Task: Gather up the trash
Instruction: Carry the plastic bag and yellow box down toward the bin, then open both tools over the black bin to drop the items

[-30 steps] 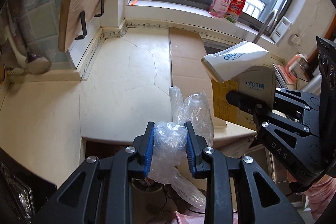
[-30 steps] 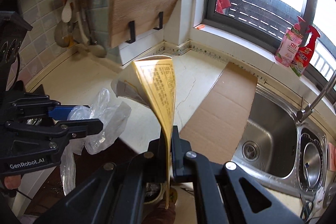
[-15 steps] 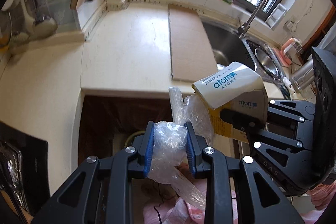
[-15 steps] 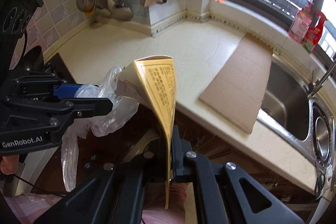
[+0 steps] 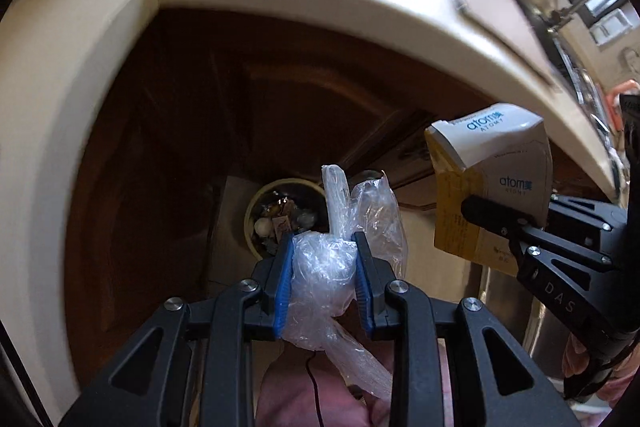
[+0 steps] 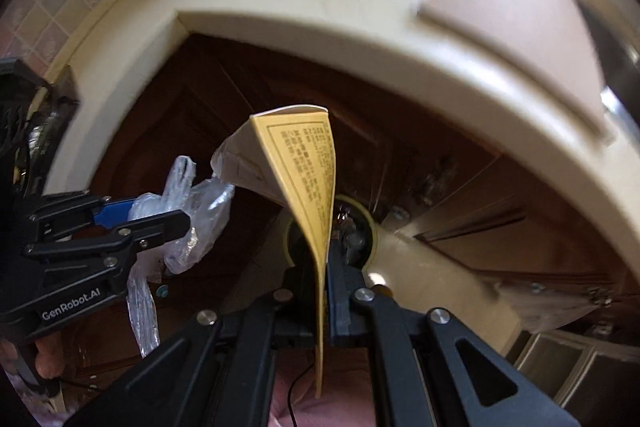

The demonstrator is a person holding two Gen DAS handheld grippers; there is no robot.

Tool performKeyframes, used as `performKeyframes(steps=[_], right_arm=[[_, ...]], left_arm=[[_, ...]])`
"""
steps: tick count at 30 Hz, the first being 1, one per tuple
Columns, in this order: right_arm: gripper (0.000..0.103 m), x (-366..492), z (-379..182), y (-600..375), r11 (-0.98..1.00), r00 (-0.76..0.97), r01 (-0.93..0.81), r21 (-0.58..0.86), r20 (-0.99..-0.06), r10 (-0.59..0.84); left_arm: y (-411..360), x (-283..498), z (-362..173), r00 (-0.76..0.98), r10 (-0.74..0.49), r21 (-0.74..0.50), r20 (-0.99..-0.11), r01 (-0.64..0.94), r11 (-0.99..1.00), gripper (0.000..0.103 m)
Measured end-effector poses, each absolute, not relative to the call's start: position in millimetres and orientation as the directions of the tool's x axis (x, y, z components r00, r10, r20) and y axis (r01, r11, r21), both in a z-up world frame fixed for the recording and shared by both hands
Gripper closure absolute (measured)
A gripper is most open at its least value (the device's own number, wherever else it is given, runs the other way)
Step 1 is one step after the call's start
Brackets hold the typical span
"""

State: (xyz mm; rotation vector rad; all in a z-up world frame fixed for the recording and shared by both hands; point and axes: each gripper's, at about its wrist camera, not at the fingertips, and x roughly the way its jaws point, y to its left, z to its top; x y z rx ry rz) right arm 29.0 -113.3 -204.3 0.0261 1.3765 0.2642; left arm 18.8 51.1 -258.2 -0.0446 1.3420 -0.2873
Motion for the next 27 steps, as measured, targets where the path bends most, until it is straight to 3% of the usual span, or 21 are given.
performKeyframes(steps=[11, 16, 18, 20, 22, 24, 27], right_arm=[[0.100, 58.4, -418.4, -106.6, 0.980, 0.027, -0.090, 0.177, -0.983, 0.180], [0.099, 63.9, -494.9, -94.7, 0.980, -0.021, -0.080, 0.180, -0.984, 0.179], [0.099, 64.7, -518.9, -90.6, 0.979, -0.028, -0.078, 0.186, -0.982, 0.184], [0.097, 63.4, -536.5, -87.3, 0.980, -0.038, -0.087, 0.179, -0.984, 0.176], [0.088, 59.4, -549.8, -84.3, 0.982, -0.043, -0.097, 0.162, -0.986, 0.159], [0.071, 56.0, -556.2, -87.2, 0.984, -0.031, -0.092, 0.155, -0.988, 0.153], [0.066, 55.7, -560.1, -87.2, 0.982, -0.027, -0.085, 0.166, -0.986, 0.165]], left_arm=[[65.1, 57.7, -464.1, 0.116, -0.205, -0.207, -0.972, -0.013, 0.978, 0.076], [61.4, 75.9, -529.9, 0.103, -0.135, -0.137, -0.985, -0.006, 0.991, 0.074], [58.8, 77.5, -549.2, 0.102, -0.103, -0.102, -0.989, 0.016, 0.995, 0.068], [55.3, 75.9, -565.1, 0.097, -0.082, -0.079, -0.992, 0.035, 0.996, 0.049], [55.9, 78.0, -572.5, 0.098, -0.063, -0.059, -0.993, 0.045, 0.997, 0.034], [56.3, 75.8, -577.9, 0.094, -0.051, -0.046, -0.994, 0.050, 0.998, 0.028], [65.1, 79.1, -581.6, 0.068, -0.053, -0.050, -0.996, 0.043, 0.998, 0.022]])
